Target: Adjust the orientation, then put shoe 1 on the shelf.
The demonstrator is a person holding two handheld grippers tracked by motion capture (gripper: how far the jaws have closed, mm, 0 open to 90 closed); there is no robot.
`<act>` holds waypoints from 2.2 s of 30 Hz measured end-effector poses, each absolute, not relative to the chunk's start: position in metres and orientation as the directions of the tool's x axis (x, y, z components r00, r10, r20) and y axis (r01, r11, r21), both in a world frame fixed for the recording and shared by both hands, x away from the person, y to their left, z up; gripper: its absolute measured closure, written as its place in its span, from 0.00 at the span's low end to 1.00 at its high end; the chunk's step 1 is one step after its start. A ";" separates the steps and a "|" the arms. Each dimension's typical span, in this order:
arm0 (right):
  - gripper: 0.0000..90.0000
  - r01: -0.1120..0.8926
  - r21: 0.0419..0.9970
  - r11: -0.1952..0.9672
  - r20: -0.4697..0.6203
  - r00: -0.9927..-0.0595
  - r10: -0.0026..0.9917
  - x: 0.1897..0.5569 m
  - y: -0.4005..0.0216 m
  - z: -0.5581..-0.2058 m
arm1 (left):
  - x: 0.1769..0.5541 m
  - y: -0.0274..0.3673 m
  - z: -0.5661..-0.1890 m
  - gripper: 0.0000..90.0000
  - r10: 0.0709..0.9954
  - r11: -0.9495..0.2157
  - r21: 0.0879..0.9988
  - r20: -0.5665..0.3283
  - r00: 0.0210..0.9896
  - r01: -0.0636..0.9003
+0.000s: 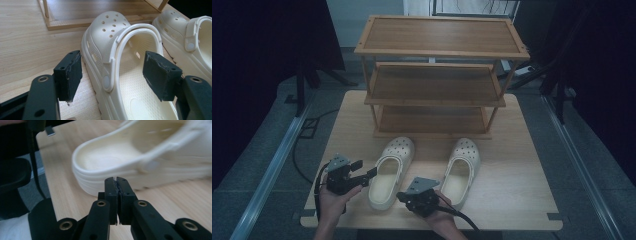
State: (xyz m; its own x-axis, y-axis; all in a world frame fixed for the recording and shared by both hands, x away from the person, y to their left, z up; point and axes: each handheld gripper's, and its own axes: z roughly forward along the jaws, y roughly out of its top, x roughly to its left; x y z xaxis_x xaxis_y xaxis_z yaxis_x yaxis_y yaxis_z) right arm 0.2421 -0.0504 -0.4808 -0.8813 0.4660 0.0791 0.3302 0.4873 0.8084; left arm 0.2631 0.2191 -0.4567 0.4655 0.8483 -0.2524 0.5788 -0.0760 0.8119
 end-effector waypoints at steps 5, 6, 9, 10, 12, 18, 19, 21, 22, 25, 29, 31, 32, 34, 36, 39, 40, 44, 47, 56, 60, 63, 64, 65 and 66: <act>0.91 0.366 0.832 0.416 0.096 -0.834 0.543 0.243 -0.096 -0.469 | 0.263 0.215 -0.457 0.36 0.851 -0.081 0.811 -0.246 0.463 0.580; 0.91 0.366 0.832 0.416 0.096 -0.834 0.543 0.243 -0.096 -0.469 | 0.263 0.215 -0.457 0.36 0.852 -0.080 0.811 -0.247 0.462 0.580; 0.80 0.364 0.836 0.411 0.083 -0.823 0.561 0.244 -0.115 -0.466 | 0.262 0.214 -0.458 0.36 0.857 -0.075 0.809 -0.246 0.452 0.582; 0.80 0.364 0.836 0.411 0.083 -0.823 0.561 0.244 -0.115 -0.466 | 0.262 0.214 -0.458 0.36 0.859 -0.074 0.808 -0.246 0.449 0.584; 0.72 0.368 0.837 0.404 0.071 -0.806 0.587 0.247 -0.127 -0.466 | 0.262 0.213 -0.460 0.37 0.860 -0.072 0.805 -0.249 0.445 0.589; 0.69 0.375 0.845 0.381 0.075 -0.789 0.610 0.249 -0.140 -0.462 | 0.265 0.208 -0.461 0.38 0.860 -0.085 0.807 -0.236 0.452 0.584; 0.68 0.374 0.847 0.378 0.073 -0.786 0.614 0.249 -0.143 -0.460 | 0.265 0.206 -0.462 0.39 0.860 -0.086 0.808 -0.235 0.453 0.583; 0.68 0.379 0.849 0.368 0.074 -0.775 0.628 0.249 -0.148 -0.459 | 0.266 0.203 -0.463 0.42 0.864 -0.093 0.807 -0.226 0.450 0.584; 0.68 0.382 0.849 0.364 0.076 -0.771 0.632 0.249 -0.150 -0.458 | 0.266 0.201 -0.464 0.42 0.866 -0.096 0.808 -0.219 0.449 0.581; 0.67 0.387 0.851 0.354 0.075 -0.757 0.649 0.250 -0.156 -0.456 | 0.267 0.198 -0.466 0.45 0.870 -0.089 0.811 -0.219 0.442 0.578; 0.67 0.391 0.853 0.347 0.080 -0.754 0.652 0.251 -0.157 -0.456 | 0.271 0.195 -0.469 0.48 0.882 -0.084 0.811 -0.211 0.422 0.579; 0.67 0.395 0.849 0.350 0.082 -0.753 0.652 0.252 -0.157 -0.458 | 0.275 0.192 -0.472 0.48 0.887 -0.091 0.805 -0.202 0.416 0.586; 0.67 0.398 0.846 0.355 0.082 -0.755 0.651 0.253 -0.157 -0.459 | 0.279 0.189 -0.475 0.50 0.890 -0.101 0.800 -0.193 0.413 0.591; 0.67 0.398 0.845 0.356 0.082 -0.755 0.650 0.253 -0.156 -0.459 | 0.282 0.186 -0.477 0.51 0.894 -0.104 0.796 -0.188 0.407 0.596; 0.67 0.397 0.842 0.365 0.077 -0.759 0.647 0.253 -0.155 -0.460 | 0.289 0.182 -0.479 0.58 0.896 -0.106 0.792 -0.186 0.403 0.602; 0.67 0.394 0.841 0.371 0.069 -0.758 0.649 0.253 -0.154 -0.461 | 0.299 0.177 -0.481 0.63 0.900 -0.123 0.771 -0.179 0.398 0.624; 0.67 0.396 0.839 0.373 0.068 -0.756 0.651 0.253 -0.154 -0.461 | 0.301 0.174 -0.482 0.66 0.906 -0.131 0.764 -0.166 0.389 0.631; 0.67 0.402 0.836 0.374 0.070 -0.754 0.653 0.253 -0.155 -0.462 | 0.301 0.171 -0.482 0.71 0.920 -0.157 0.760 -0.120 0.374 0.630; 0.66 0.401 0.834 0.378 0.068 -0.755 0.652 0.253 -0.154 -0.462 | 0.299 0.170 -0.481 0.77 0.927 -0.167 0.766 -0.092 0.363 0.621; 0.67 0.397 0.835 0.382 0.060 -0.754 0.654 0.253 -0.153 -0.462 | 0.298 0.176 -0.479 0.83 0.936 -0.135 0.791 -0.096 0.339 0.597; 0.67 0.395 0.839 0.375 0.059 -0.750 0.658 0.253 -0.155 -0.461 | 0.295 0.182 -0.474 0.83 0.937 -0.115 0.802 -0.108 0.331 0.586; 0.67 0.395 0.839 0.374 0.060 -0.751 0.658 0.253 -0.155 -0.461 | 0.294 0.185 -0.471 0.83 0.937 -0.104 0.810 -0.115 0.331 0.577; 0.67 0.395 0.839 0.374 0.061 -0.751 0.658 0.253 -0.155 -0.461 | 0.293 0.187 -0.469 0.83 0.936 -0.098 0.814 -0.119 0.330 0.573; 0.67 0.396 0.840 0.372 0.063 -0.751 0.657 0.253 -0.155 -0.461 | 0.293 0.188 -0.468 0.83 0.937 -0.095 0.819 -0.119 0.329 0.566; 0.67 0.396 0.839 0.373 0.063 -0.753 0.655 0.253 -0.155 -0.461 | 0.292 0.189 -0.467 0.83 0.938 -0.092 0.820 -0.120 0.326 0.566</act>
